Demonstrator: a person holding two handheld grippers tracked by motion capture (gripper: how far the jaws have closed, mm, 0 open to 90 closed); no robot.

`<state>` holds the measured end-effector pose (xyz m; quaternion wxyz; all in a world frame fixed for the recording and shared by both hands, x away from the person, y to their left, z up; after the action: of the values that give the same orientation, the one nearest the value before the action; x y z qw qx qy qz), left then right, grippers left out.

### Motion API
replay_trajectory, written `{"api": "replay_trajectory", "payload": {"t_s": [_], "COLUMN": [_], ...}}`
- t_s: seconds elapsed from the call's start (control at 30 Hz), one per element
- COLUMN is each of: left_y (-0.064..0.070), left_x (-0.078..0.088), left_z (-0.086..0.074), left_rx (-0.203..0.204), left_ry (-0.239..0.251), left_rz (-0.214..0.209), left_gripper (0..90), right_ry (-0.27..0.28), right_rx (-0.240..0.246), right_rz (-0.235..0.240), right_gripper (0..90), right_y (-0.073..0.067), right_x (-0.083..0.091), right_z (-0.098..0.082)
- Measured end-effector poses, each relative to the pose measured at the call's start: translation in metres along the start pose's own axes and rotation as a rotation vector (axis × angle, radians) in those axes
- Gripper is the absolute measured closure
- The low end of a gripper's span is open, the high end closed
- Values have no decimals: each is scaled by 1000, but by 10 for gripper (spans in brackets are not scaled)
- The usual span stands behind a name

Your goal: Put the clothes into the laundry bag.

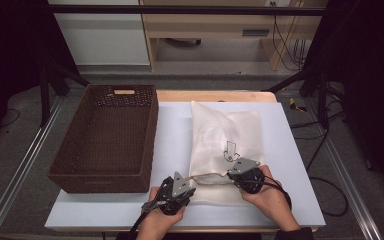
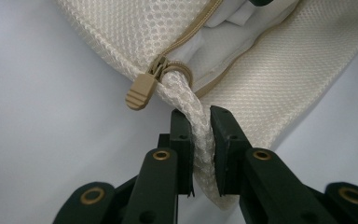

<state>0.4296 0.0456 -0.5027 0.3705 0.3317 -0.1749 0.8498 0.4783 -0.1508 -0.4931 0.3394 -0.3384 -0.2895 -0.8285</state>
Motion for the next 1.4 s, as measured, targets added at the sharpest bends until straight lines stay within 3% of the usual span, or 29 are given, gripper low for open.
{"api": "replay_trajectory", "payload": {"t_s": [0.17, 0.37, 0.43, 0.6, 0.67, 0.77, 1.07, 1.4], "left_y": [-1, -2, -4, -7, -8, -11, -10, -12], "left_x": [1, -3, -3, 1, 3, 8, 14, 18], "left_z": [-5, -14, -16, -19, -20, -19, -8, -2], "left_rx": [31, 20, 33, 44, 56, 67, 47, 54], "left_ry": [-4, -29, -27, -13, -6, 9, 62, 93], "left_rz": [-10, 13, 15, 47, 65, 74, 88, 86], "left_gripper": [797, 784, 770, 642, 555, 494, 435, 321], "right_ry": [-2, -23, -30, -48, -43, -28, -18, 1], "right_rx": [9, 29, 39, 58, 62, 60, 83, 69], "right_rz": [-5, -15, -23, -34, -35, -29, -13, -14], "right_gripper": [873, 872, 871, 846, 825, 791, 762, 504], "right_y": [-3, -5, -6, -8, -10, -12, -18, -25], "right_x": [1, 0, -1, -2, -2, 0, 0, 0], "right_z": [-2, -4, -5, -8, -10, -11, -13, -13]}}
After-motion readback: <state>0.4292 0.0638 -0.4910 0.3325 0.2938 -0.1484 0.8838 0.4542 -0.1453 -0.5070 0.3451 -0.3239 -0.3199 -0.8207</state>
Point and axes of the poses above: each handheld gripper's, and its own axes: x roughly backward along the jaws, z roughly out of its top, y roughly to its right, the point moved 6 cm from there along -x, roughly forward along the jaws, and after that the axes turned 4 degrees about -y, right-handed, at the moved point
